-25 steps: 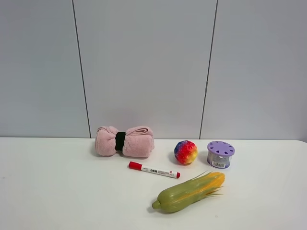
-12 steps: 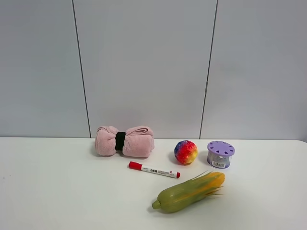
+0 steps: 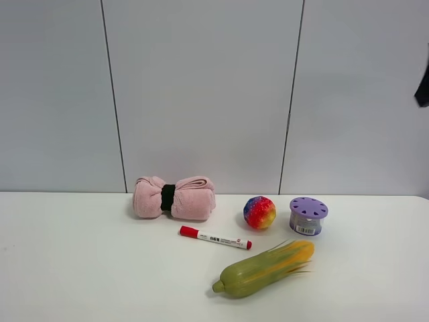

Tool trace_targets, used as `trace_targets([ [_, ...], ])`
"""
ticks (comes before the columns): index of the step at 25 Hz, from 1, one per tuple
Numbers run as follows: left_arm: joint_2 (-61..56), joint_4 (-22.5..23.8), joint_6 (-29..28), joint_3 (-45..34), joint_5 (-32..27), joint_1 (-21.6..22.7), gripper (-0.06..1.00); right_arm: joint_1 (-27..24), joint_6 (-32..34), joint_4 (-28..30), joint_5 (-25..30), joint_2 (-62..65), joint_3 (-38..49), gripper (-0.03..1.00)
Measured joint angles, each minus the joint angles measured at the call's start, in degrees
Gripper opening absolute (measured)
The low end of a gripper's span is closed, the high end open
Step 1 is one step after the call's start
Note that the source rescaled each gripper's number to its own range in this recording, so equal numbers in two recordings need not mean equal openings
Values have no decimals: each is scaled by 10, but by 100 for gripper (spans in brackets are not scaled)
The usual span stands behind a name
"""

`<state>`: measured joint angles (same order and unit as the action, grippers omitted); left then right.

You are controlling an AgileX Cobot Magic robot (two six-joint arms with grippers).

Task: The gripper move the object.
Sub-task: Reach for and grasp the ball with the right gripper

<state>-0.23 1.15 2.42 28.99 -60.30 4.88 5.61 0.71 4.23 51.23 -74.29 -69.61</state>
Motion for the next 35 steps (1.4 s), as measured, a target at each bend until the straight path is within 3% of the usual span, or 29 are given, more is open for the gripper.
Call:
trace_targets([
  [5, 0, 0, 0, 0, 0, 0, 100, 103, 3, 6, -98, -110, -1, 100],
  [9, 0, 0, 0, 0, 0, 0, 100, 149, 38, -11, -152, -189, -25, 100],
  [13, 0, 0, 0, 0, 0, 0, 100, 168, 98, 1, -153, -273, -98, 100],
  [20, 0, 0, 0, 0, 0, 0, 100, 202, 143, 19, -91, -408, -225, 100],
  [25, 0, 0, 0, 0, 0, 0, 100, 205, 206, 65, -57, -456, -253, 100],
  [29, 0, 0, 0, 0, 0, 0, 100, 205, 216, 76, -64, -480, -253, 100],
  [35, 0, 0, 0, 0, 0, 0, 100, 205, 222, 75, -117, -503, -253, 100],
])
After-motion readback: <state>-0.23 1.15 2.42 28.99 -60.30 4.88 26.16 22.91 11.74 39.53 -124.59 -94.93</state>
